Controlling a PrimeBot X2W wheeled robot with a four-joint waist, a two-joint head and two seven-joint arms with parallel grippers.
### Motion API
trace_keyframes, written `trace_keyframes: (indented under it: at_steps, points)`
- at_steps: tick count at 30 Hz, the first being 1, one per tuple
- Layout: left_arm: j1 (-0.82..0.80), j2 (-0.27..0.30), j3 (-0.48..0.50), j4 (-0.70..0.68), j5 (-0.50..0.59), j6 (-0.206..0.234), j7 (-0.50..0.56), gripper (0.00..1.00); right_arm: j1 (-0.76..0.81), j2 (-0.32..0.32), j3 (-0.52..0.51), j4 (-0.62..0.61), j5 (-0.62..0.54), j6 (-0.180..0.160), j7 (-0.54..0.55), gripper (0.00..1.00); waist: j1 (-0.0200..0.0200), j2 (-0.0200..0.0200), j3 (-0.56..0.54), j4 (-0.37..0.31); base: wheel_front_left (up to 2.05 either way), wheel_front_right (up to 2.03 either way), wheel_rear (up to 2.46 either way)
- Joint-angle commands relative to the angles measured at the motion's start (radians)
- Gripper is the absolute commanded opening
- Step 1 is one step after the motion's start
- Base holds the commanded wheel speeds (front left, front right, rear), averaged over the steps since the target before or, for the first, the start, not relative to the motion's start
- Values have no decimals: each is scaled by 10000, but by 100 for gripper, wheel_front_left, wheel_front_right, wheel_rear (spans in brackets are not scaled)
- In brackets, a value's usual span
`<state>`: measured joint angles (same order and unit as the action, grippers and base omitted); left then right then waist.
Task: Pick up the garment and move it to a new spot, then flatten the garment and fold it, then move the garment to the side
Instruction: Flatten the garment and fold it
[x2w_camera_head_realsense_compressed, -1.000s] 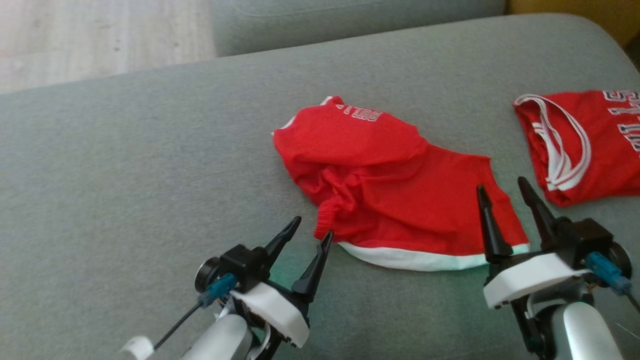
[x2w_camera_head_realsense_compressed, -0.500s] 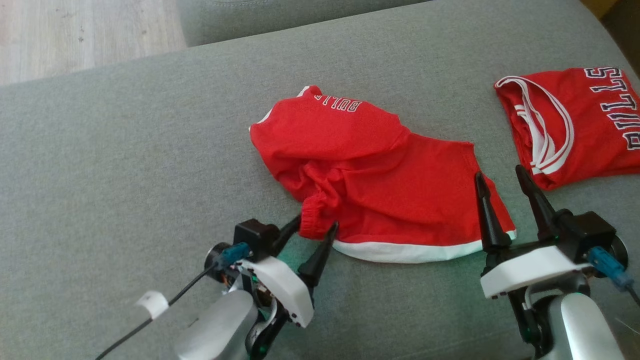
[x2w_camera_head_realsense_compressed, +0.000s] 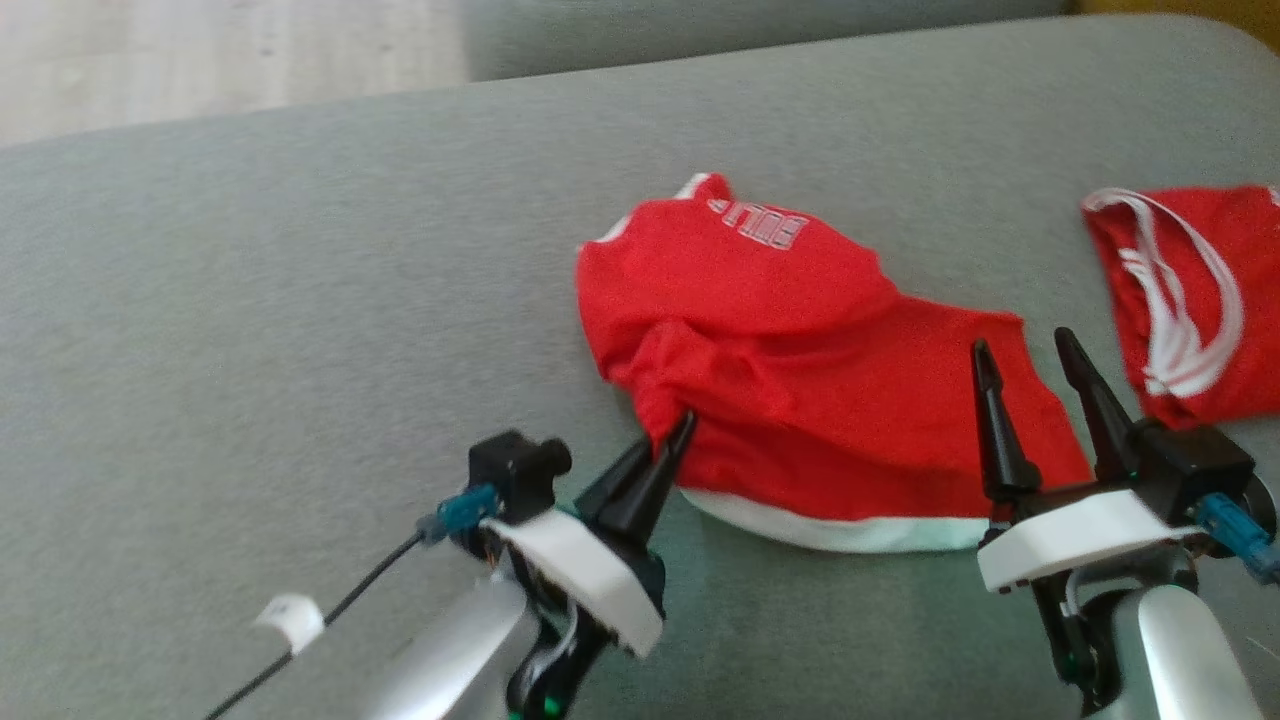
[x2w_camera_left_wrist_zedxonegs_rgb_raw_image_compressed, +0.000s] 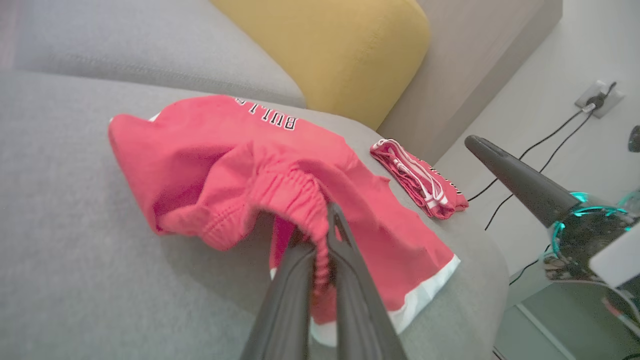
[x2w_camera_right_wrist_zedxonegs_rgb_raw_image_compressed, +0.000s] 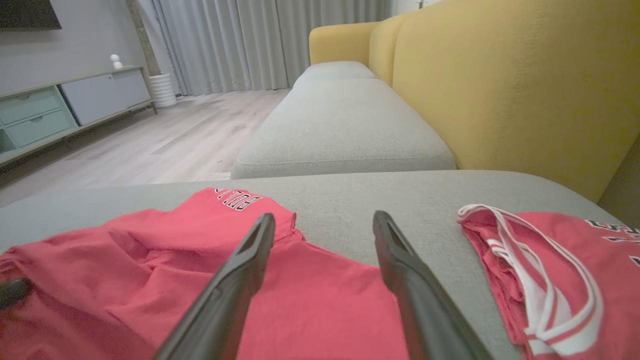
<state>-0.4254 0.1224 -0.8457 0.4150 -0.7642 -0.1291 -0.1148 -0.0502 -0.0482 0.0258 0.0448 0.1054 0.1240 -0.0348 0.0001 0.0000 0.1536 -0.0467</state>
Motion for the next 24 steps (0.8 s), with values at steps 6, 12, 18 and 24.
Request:
trace_keyframes:
  at_steps: [6, 12, 18, 24]
  points:
    - [1189, 769, 533, -2541, -949, 741, 930, 0, -133, -21, 126, -508, 35, 67, 136, 100, -1, 0, -240, 996, 0, 0, 0]
    - [1869, 1511, 1190, -4283, -1128, 2114, 1329, 0, -191, -20, 282, -587, 131, 67, 205, 100, -1, 0, -196, 1171, 0, 0, 0]
    - [1062, 1123, 1757, -2810, -1179, 2619, 1182, 0, -391, -20, 428, -596, 204, 67, 162, 100, -1, 0, 68, 723, 0, 0, 0]
    - [-167, 839, 2265, -323, -896, 2911, 586, 0, -579, -20, 554, -594, 251, 67, 104, 100, -1, 0, 430, 201, 0, 0, 0]
